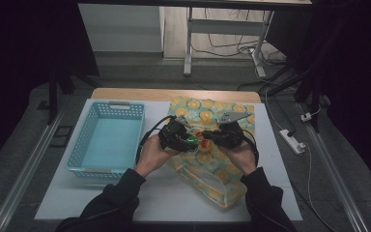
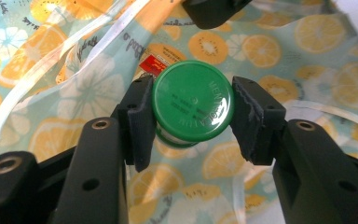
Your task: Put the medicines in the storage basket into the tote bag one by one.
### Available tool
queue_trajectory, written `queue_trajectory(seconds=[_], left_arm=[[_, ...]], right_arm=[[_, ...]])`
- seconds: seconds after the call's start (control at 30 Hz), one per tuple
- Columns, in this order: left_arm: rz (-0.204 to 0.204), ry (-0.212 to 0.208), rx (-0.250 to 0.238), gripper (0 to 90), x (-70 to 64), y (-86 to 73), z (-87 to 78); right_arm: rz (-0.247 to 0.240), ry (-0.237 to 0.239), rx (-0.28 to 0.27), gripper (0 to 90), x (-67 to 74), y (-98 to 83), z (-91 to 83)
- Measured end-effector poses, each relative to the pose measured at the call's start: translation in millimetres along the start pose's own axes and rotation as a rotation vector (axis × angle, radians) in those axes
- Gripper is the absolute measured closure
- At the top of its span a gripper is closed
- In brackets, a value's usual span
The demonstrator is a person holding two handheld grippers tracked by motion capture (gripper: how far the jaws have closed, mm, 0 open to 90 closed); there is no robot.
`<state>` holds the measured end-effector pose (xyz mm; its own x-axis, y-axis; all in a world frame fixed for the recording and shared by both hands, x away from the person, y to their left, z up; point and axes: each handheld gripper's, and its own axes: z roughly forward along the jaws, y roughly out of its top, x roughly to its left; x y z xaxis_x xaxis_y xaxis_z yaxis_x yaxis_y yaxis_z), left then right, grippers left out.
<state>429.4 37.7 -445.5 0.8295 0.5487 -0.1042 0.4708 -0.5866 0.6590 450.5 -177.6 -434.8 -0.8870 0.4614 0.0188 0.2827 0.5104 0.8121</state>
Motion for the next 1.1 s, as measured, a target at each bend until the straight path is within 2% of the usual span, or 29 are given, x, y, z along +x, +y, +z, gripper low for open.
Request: queue_trajectory(seconds=[0.33,0.57,0.8,1.0,1.1], left_arm=[[-0.018,0.026,0.018,51.7,7.5,9.6,22.4],[-0.051,0.042,0.025,51.6,16.8,14.9,36.7],[-0.092,0.024,-0.004,51.6,24.1,18.5,45.7],[-0.094,0.007,-0.002,50.8,25.3,22.8,52.0],[-0.071,0.026,0.029,49.4,24.7,22.4,52.6]], right_arm=[[0.003,-0.004,0.0,90.0,-1.7,-0.2,-0.8],[0.004,-0.006,-0.004,90.0,-2.5,-0.3,-1.5],[0.009,-0.008,0.0,90.0,-4.5,-1.5,-1.1],[0.009,-0.009,-0.001,90.0,-4.6,-1.2,-2.1],[0.011,-0.01,-0.004,90.0,-5.3,-1.2,-3.0]])
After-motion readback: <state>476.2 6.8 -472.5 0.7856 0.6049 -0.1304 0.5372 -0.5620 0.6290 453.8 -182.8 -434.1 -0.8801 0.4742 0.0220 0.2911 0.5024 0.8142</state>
